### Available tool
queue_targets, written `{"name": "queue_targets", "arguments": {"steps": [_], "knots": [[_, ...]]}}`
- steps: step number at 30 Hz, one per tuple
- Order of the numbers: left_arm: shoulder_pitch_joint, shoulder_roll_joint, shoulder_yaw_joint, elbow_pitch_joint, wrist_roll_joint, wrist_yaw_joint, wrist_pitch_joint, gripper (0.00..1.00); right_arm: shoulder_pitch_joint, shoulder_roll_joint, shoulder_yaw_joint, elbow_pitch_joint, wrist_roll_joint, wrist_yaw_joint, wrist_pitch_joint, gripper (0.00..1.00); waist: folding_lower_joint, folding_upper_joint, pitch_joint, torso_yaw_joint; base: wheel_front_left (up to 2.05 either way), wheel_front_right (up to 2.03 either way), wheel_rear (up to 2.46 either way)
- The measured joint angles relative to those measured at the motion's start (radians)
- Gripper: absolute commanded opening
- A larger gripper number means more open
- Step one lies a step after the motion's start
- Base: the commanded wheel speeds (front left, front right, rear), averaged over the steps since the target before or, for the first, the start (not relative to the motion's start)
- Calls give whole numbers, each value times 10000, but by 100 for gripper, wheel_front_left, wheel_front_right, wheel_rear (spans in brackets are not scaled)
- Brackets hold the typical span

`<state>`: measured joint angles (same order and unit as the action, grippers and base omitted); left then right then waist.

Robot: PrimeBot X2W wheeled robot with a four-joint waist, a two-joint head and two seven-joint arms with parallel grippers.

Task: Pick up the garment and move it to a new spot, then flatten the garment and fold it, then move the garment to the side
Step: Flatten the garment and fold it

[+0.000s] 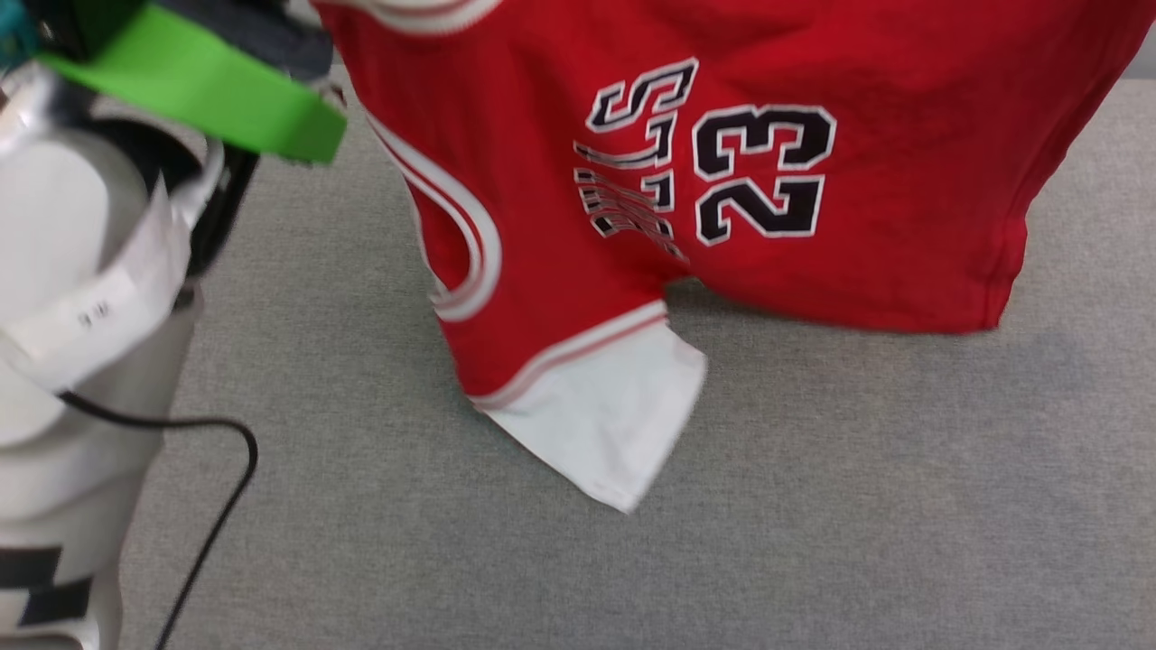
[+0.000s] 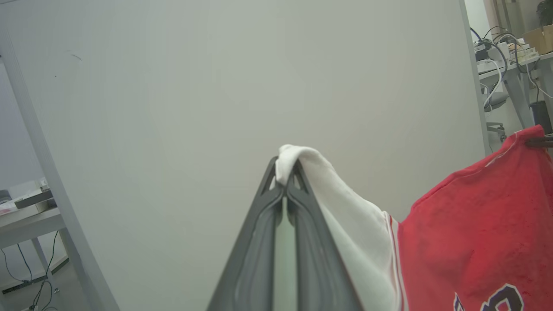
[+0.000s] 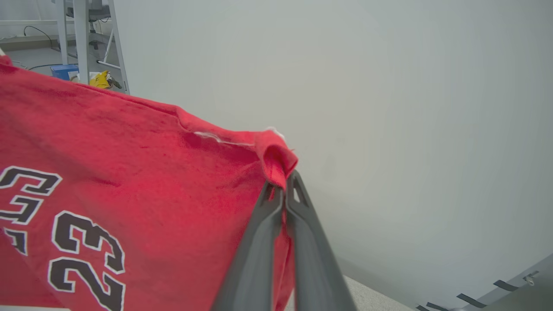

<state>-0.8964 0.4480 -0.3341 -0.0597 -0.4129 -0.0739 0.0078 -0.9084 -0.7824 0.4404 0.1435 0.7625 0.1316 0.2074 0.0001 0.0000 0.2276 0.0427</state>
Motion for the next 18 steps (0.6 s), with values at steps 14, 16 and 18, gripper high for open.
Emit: {"name": "queue_targets", "arguments": {"steps": [14, 16, 18], "knots": [[-4152, -132, -466, 2238, 23, -380, 571, 0, -2119, 1005, -798, -27, -633, 0, 1024, 0, 0, 0, 1156, -310, 0, 0, 0], [-4841, -136, -525, 2663, 48, -428, 594, 0, -2856, 1204, -777, 349, -780, 0, 1066, 0, 0, 0, 1423, -353, 0, 0, 0], [-6408, -255, -683, 3754, 194, -458, 570, 0, -4627, 1607, -573, 1450, -1323, 0, 984, 0, 0, 0, 2013, -457, 0, 0, 0]]}}
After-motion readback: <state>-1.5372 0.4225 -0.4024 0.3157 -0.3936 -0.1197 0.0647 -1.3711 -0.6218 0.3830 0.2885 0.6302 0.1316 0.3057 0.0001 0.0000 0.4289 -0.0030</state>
